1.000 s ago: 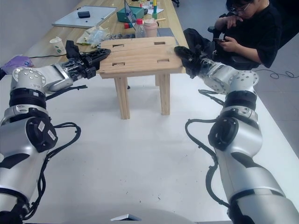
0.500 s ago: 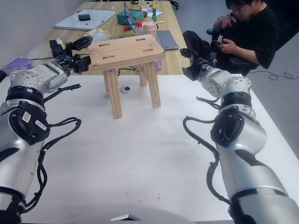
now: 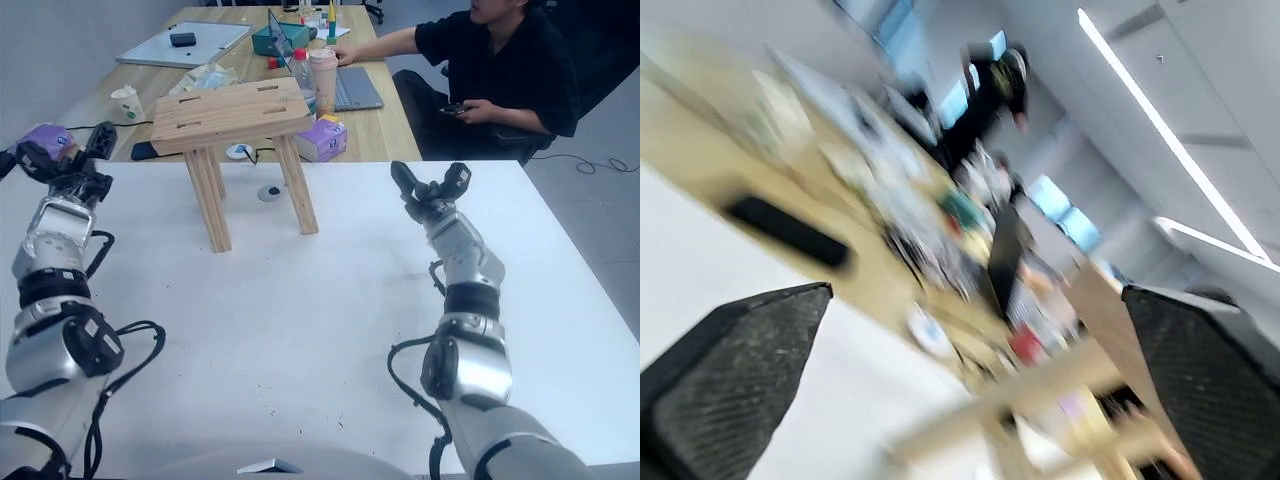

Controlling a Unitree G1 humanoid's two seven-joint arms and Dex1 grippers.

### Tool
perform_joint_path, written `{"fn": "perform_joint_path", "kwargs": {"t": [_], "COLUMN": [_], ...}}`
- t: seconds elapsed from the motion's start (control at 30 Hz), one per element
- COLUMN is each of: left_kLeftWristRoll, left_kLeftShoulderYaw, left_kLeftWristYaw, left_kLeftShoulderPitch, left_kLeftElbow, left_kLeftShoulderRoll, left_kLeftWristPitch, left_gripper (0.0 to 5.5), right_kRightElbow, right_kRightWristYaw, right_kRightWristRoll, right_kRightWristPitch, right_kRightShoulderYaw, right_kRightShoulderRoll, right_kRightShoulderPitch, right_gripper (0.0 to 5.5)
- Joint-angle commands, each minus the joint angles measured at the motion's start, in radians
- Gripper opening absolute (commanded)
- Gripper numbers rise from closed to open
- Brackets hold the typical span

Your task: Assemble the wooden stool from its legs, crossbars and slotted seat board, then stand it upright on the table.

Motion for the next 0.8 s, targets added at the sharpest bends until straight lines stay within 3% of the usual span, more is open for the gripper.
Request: {"fn": "perform_joint_path", "kwargs": {"t": [0.03, 0.23, 0.8], "left_kLeftWristRoll": [0.059, 0.138, 0.13], "left_kLeftShoulderYaw": [-0.028, -0.089, -0.129], "left_kLeftWristYaw": [0.061, 0.1, 0.119], "left_kLeftShoulderPitch": [0.11, 0.174, 0.153], "left_kLeftElbow": [-0.112, -0.118, -0.117], "left_kLeftShoulderRoll": [-0.117, -0.159, -0.163], "left_kLeftWristPitch": [-0.184, -0.296, -0.297], "left_gripper": [5.37, 5.37, 5.37], "right_kRightElbow": [-0.074, -0.058, -0.032], "right_kRightWristYaw": [0.012, 0.022, 0.018], "right_kRightWristRoll": [-0.038, -0.094, -0.092], "right_kRightWristPitch": [-0.108, -0.194, -0.245], "right_kRightShoulderYaw": [0.05, 0.096, 0.108], "right_kRightShoulderRoll": [0.052, 0.047, 0.045], "right_kRightShoulderPitch": [0.082, 0.109, 0.11], "right_gripper": [4.53, 4.53, 4.53]}}
